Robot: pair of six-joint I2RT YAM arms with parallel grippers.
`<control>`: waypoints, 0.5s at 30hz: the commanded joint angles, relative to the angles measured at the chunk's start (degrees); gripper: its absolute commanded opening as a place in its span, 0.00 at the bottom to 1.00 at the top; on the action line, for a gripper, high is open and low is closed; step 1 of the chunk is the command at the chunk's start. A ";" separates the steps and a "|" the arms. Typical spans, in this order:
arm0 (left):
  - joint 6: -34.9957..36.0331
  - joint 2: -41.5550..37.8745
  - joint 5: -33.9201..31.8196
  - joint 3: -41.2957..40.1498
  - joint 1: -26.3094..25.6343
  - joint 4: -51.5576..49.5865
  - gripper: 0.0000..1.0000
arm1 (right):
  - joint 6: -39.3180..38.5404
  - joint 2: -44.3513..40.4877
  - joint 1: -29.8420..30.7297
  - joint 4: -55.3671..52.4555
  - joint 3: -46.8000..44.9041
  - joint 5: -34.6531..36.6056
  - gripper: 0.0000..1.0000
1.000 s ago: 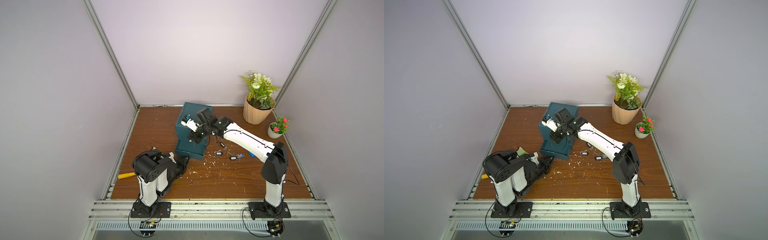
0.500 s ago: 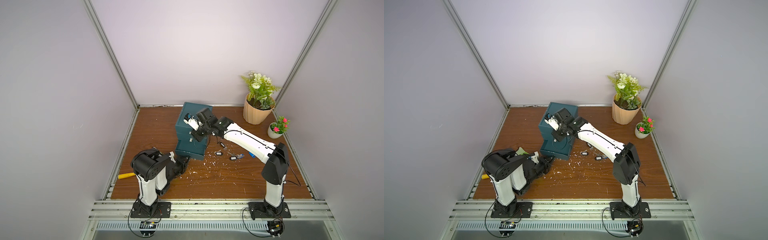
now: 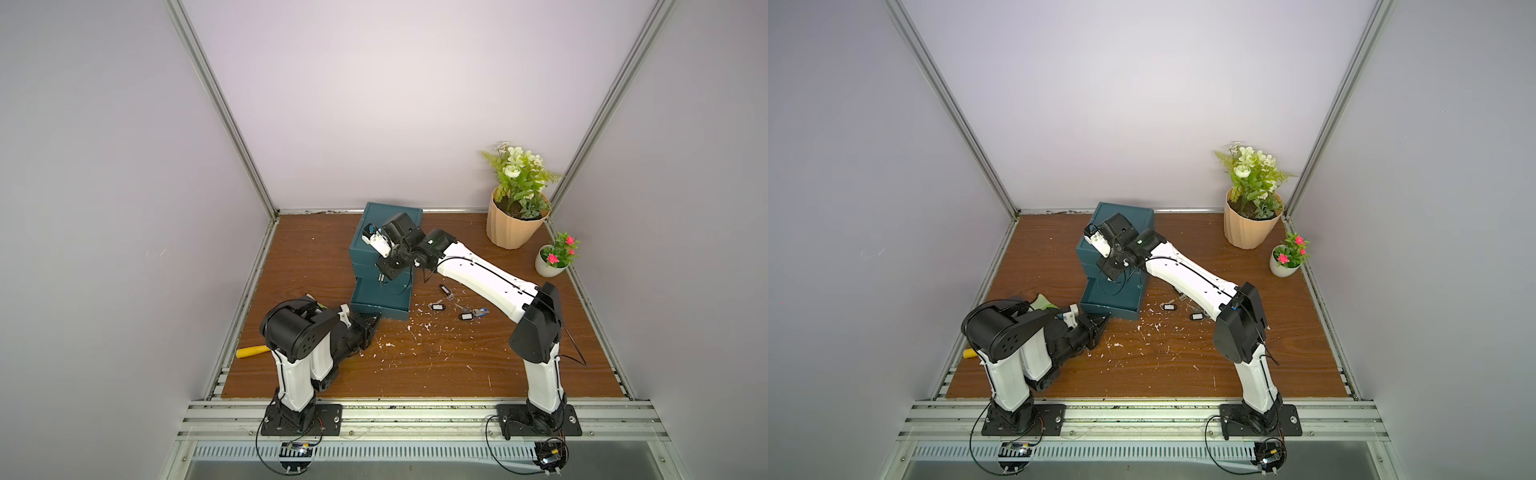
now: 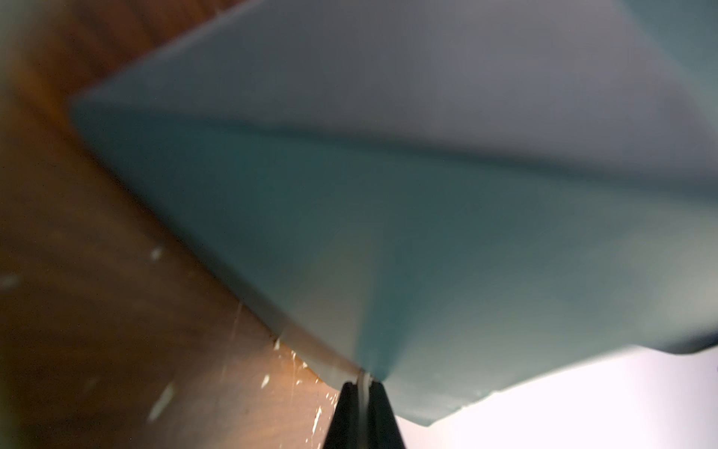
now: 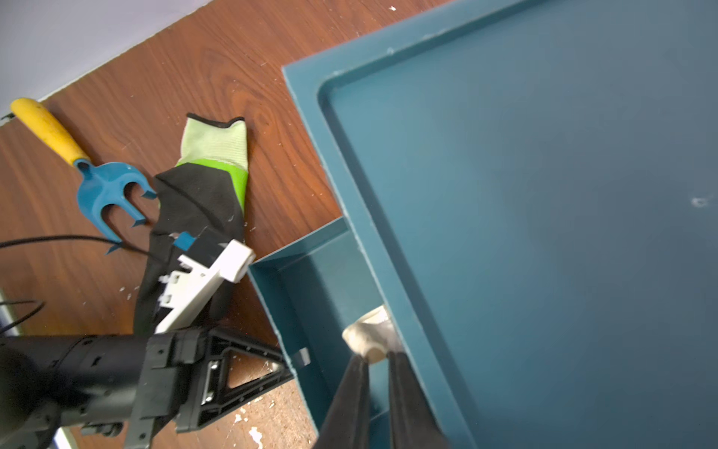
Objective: Take the keys out of the drawer
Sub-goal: Open the drawer in the storage box.
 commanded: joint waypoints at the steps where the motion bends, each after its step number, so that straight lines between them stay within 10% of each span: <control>1: -0.03 -1.00 4.19 -4.01 -1.07 9.37 0.01 | 1.63 1.44 -2.40 4.58 2.32 5.16 0.16; 15: -1.49 -2.28 7.15 -7.19 -1.10 9.46 0.01 | 1.95 0.73 -2.54 4.12 0.91 5.00 0.17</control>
